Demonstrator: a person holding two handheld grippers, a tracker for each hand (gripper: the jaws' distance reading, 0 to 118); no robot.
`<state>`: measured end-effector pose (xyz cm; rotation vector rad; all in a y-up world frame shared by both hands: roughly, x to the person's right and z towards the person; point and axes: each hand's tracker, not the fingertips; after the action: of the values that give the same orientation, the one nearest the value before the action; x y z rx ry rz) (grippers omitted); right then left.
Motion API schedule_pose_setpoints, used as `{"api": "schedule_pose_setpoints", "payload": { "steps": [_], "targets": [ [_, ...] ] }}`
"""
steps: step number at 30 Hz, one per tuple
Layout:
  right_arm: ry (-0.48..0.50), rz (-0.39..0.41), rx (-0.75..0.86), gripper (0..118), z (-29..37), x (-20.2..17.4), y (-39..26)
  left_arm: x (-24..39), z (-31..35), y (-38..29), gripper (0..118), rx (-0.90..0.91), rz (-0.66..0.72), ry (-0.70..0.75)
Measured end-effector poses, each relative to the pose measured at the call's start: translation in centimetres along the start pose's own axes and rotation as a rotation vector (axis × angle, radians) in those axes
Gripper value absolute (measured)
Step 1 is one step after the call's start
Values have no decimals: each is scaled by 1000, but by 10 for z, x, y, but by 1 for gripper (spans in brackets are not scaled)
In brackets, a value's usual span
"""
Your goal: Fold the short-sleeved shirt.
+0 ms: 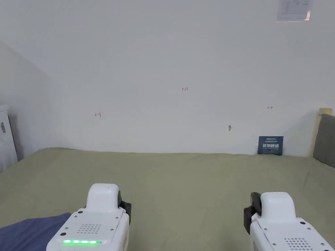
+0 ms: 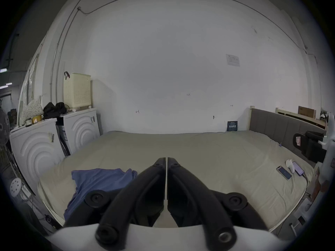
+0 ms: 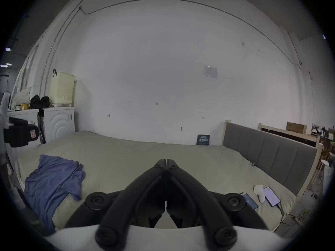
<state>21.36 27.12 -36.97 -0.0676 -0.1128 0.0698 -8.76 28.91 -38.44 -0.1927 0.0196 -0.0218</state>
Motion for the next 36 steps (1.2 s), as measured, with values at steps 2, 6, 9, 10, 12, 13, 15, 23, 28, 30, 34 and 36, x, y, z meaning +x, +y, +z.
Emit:
{"api": "schedule_pose_setpoints", "payload": {
  "steps": [2,6,9,10,12,13,15,23,28,30,34,36],
  "targets": [
    [14,-21,-16,0,-1,2,0,1,-1,-1,0,-2,-15,11],
    [1,-21,-23,0,-1,7,0,-1,-1,-1,0,4,-11,10],
    [-3,-31,-28,0,-1,8,1,-7,-1,0,0,-3,12,6],
    [-7,-26,-30,0,-2,7,0,-9,-1,0,0,1,15,9],
    [-9,1,-32,0,-5,1,0,-16,-1,2,0,-3,3,30],
    [-4,5,-33,0,-6,-3,0,-20,1,1,0,0,5,37],
    [16,7,-37,0,-11,-15,0,-35,5,1,0,-4,8,77],
    [337,-32,-39,0,-29,-127,2,-137,48,-6,0,-24,63,353],
    [525,-56,-70,0,-29,-191,-1,-191,82,-16,0,-65,68,513],
    [576,-46,-61,0,-26,-207,-4,-206,90,-18,0,-76,82,539],
    [609,-19,-71,0,-26,-223,-8,-222,90,-23,0,-100,103,560],
    [611,-15,-81,0,-29,-225,-10,-226,80,-26,0,-121,97,565]
  ]
}}
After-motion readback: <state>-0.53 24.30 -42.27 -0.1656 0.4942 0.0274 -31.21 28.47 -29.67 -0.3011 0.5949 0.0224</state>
